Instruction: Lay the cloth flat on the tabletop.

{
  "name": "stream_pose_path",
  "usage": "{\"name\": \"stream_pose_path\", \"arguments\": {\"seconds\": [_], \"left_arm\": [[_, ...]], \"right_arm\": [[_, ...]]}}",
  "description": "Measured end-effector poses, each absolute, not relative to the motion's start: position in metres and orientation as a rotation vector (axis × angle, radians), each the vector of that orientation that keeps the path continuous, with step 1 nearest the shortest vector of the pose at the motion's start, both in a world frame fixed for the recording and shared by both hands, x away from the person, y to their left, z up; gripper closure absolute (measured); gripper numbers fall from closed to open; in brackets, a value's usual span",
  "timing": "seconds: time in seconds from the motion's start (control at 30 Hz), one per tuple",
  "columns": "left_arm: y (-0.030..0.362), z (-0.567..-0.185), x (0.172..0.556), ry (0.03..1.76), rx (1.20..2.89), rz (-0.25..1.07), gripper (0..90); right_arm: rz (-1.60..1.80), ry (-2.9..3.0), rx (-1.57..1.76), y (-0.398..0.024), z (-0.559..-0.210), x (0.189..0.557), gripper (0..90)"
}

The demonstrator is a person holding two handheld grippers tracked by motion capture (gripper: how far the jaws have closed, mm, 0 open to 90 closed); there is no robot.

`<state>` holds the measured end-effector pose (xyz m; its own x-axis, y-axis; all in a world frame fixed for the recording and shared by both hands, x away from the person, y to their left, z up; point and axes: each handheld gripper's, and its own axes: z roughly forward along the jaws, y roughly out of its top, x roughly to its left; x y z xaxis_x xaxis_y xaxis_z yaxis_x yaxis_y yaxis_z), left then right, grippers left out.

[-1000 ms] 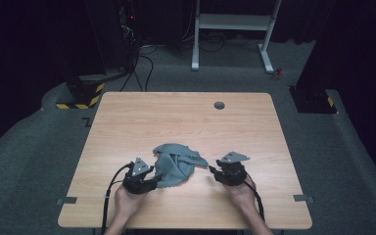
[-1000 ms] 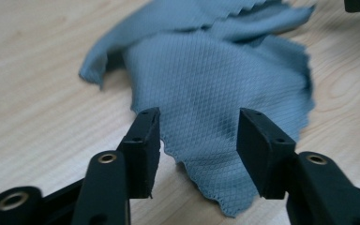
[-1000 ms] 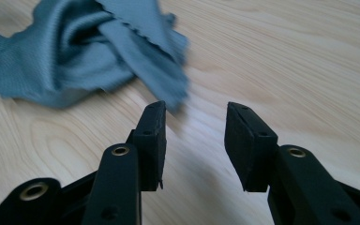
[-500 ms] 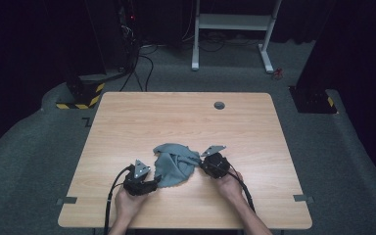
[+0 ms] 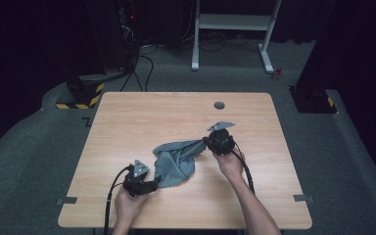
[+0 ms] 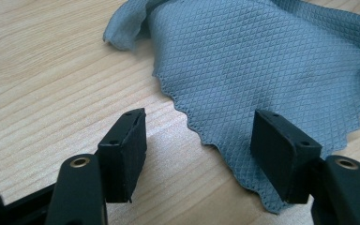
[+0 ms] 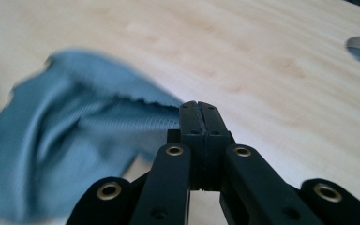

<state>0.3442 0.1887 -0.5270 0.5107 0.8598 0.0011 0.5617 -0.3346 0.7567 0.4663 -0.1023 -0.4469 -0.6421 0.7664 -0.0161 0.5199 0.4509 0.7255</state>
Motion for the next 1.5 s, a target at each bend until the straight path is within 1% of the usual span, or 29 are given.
{"name": "stream_pose_path", "arguments": {"seconds": [0.1, 0.17, 0.27, 0.33, 0.37, 0.5, 0.67, 0.73, 0.8, 0.87, 0.97, 1.07, 1.13, 1.17, 1.2, 1.27, 1.3, 1.5], "left_arm": [[0.189, -0.527, 0.344, 1.159, 2.035, 0.530, 36.4], [0.189, -0.527, 0.344, 1.158, 2.038, 0.529, 36.4], [0.189, -0.527, 0.344, 1.158, 2.035, 0.531, 36.4], [0.189, -0.527, 0.344, 1.158, 2.037, 0.529, 36.4], [0.189, -0.527, 0.344, 1.159, 2.035, 0.530, 36.4], [0.189, -0.527, 0.344, 1.158, 2.036, 0.530, 36.3], [0.189, -0.527, 0.344, 1.158, 2.035, 0.528, 36.3], [0.189, -0.527, 0.344, 1.159, 2.034, 0.530, 36.3], [0.189, -0.527, 0.344, 1.158, 2.034, 0.531, 36.2], [0.189, -0.527, 0.344, 1.159, 2.035, 0.530, 36.2], [0.189, -0.527, 0.344, 1.159, 2.035, 0.530, 36.1], [0.189, -0.527, 0.344, 1.162, 2.036, 0.533, 35.6], [0.189, -0.527, 0.344, 1.164, 2.034, 0.532, 35.0], [0.189, -0.527, 0.344, 1.164, 2.033, 0.532, 35.0], [0.189, -0.527, 0.344, 1.167, 2.032, 0.531, 34.9], [0.189, -0.527, 0.344, 1.172, 2.028, 0.530, 34.4], [0.189, -0.527, 0.344, 1.174, 2.026, 0.531, 33.9], [0.189, -0.527, 0.345, 1.177, 2.026, 0.533, 33.0]], "right_arm": [[0.900, 2.344, 1.063, -0.081, -0.442, 0.484, 90.0], [0.857, 2.330, 1.076, -0.070, -0.445, 0.492, 90.0], [0.819, 2.378, 1.198, -0.066, -0.464, 0.510, 89.6], [0.786, 2.430, 1.221, -0.065, -0.477, 0.514, 88.6], [0.814, 2.439, 1.231, -0.066, -0.481, 0.513, 84.2], [1.003, 2.394, 1.188, -0.079, -0.475, 0.492, 78.7], [1.093, 2.371, 1.020, -0.099, -0.461, 0.447, 78.1], [1.143, 2.403, 1.008, -0.107, -0.462, 0.433, 78.5], [1.130, 2.446, 0.981, -0.106, -0.468, 0.425, 78.4], [1.118, 2.487, 0.982, -0.100, -0.477, 0.421, 75.7], [1.091, 2.525, 1.024, -0.089, -0.493, 0.425, 67.2], [1.112, 2.572, 1.111, -0.081, -0.505, 0.430, 64.8], [1.057, 2.574, 1.074, -0.074, -0.508, 0.429, 66.1], [1.027, 2.579, 1.068, -0.071, -0.509, 0.427, 69.3], [0.993, 2.583, 1.054, -0.068, -0.510, 0.425, 72.8], [0.953, 2.576, 0.998, -0.066, -0.510, 0.423, 83.8], [0.947, 2.586, 0.982, -0.067, -0.510, 0.423, 87.1], [0.936, 2.593, 0.934, -0.077, -0.508, 0.410, 89.2]]}}
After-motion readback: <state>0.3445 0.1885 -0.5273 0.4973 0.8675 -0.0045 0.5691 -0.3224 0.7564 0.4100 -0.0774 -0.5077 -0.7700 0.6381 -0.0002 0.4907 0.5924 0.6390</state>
